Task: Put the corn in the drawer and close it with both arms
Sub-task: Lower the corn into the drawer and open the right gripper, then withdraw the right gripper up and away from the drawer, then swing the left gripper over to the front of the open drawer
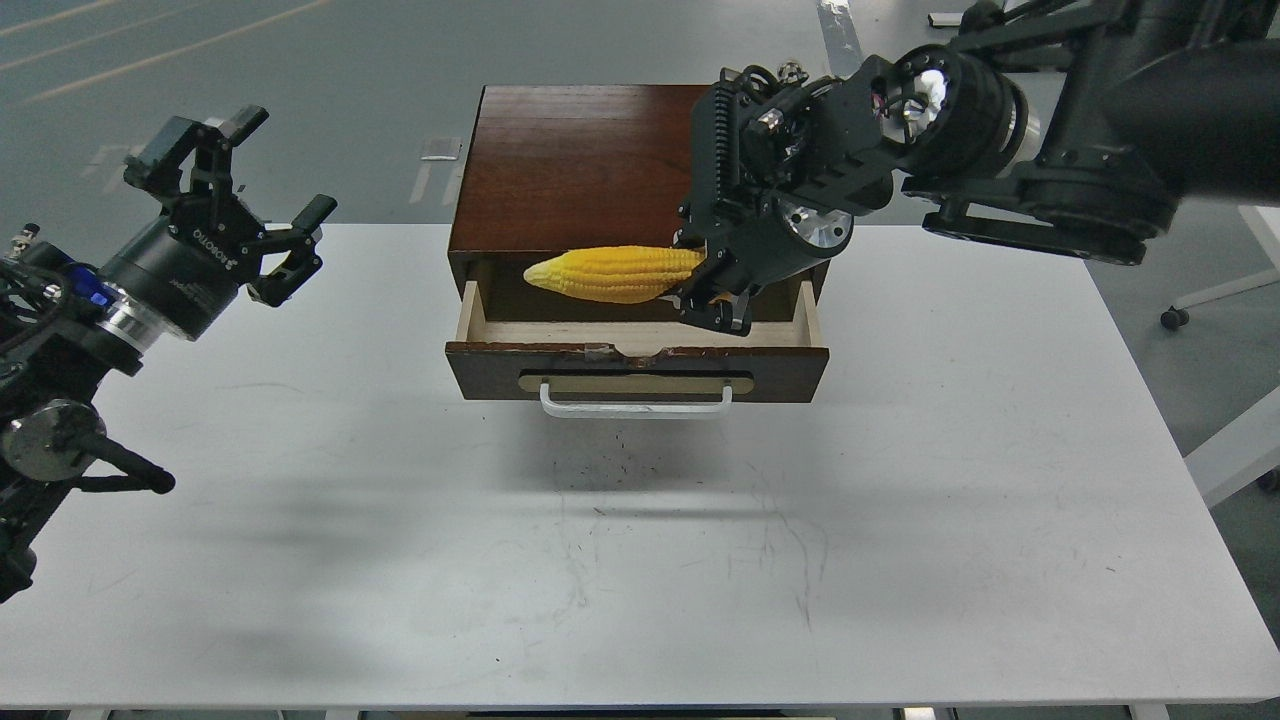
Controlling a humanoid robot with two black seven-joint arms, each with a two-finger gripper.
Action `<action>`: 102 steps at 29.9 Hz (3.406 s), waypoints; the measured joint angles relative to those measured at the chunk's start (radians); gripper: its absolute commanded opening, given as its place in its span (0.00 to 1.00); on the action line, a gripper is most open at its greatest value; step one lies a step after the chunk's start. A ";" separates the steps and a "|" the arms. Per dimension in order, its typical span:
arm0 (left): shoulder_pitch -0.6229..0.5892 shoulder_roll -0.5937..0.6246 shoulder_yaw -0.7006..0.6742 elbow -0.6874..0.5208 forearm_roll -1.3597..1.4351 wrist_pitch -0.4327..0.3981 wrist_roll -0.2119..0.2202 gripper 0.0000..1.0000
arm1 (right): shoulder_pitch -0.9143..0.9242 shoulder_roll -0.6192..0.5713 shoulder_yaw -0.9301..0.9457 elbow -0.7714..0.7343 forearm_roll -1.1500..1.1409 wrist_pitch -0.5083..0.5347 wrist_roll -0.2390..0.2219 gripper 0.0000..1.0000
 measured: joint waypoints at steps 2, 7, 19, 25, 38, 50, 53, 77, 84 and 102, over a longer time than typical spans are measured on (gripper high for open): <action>0.001 0.001 0.000 0.000 0.000 0.000 0.000 0.99 | -0.019 0.010 0.000 -0.016 0.000 -0.006 0.000 0.05; 0.003 0.002 -0.001 0.000 -0.001 0.000 0.000 0.99 | -0.050 0.037 0.000 -0.066 0.002 -0.019 0.000 0.13; 0.005 -0.001 -0.008 0.000 -0.002 0.000 0.000 0.99 | -0.074 0.048 0.000 -0.075 0.012 -0.020 0.000 0.47; 0.005 -0.001 -0.009 0.000 -0.002 0.000 0.000 0.99 | -0.075 0.046 0.004 -0.075 0.016 -0.020 0.000 0.59; 0.005 0.001 -0.011 0.000 -0.002 0.000 0.000 0.99 | -0.071 0.036 0.009 -0.068 0.021 -0.020 0.000 0.67; 0.003 0.023 -0.011 -0.001 -0.001 0.000 0.000 0.99 | -0.029 -0.081 0.091 -0.032 0.298 -0.007 0.000 0.96; 0.003 0.028 -0.011 -0.001 0.001 0.000 0.000 0.99 | -0.029 -0.143 0.118 -0.020 0.414 -0.006 0.000 0.96; -0.050 0.039 -0.001 -0.001 0.010 0.000 0.004 0.99 | -0.977 -0.590 0.993 -0.062 1.443 -0.025 0.000 0.99; -0.070 0.034 0.000 -0.007 0.139 0.000 0.002 0.93 | -1.149 -0.530 1.018 -0.205 1.637 -0.021 0.000 0.99; -0.288 0.033 0.002 -0.359 0.663 0.000 -0.020 0.00 | -1.204 -0.457 1.044 -0.391 1.651 -0.013 0.000 0.99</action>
